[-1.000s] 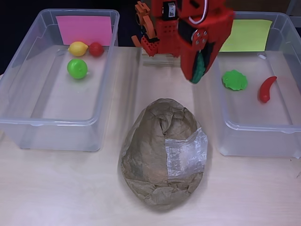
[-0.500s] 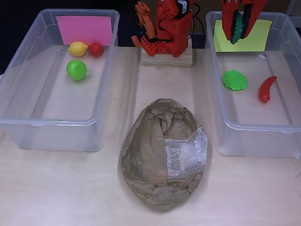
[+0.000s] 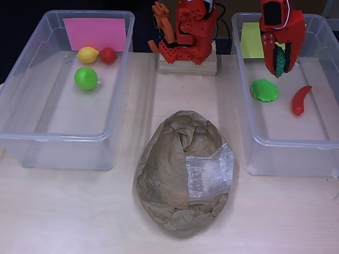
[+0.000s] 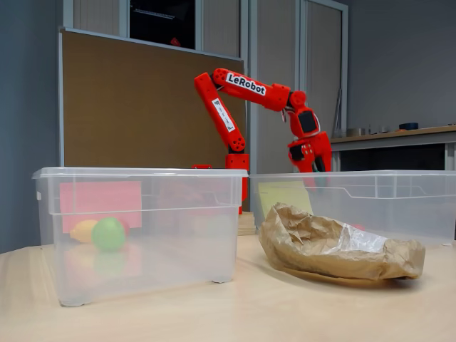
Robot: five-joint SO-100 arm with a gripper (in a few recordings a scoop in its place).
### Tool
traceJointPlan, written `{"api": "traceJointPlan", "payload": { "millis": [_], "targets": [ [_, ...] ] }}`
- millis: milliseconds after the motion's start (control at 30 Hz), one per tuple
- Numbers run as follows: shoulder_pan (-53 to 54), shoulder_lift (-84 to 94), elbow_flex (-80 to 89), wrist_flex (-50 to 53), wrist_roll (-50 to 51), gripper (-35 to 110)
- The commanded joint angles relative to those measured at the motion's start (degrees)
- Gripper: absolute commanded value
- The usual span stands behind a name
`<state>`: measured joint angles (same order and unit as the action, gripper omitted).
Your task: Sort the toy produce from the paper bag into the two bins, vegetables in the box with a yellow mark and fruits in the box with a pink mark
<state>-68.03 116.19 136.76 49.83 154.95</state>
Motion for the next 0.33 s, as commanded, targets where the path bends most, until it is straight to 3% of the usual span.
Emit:
{"api": "traceJointPlan", "payload": {
  "millis": [0, 300],
  "targets": [
    [-0.8, -3.0, -0.5, -3.7, 0.9, 2],
    [-10.1, -14.0, -1.8, -18.6, 6.9, 3]
  ]
}}
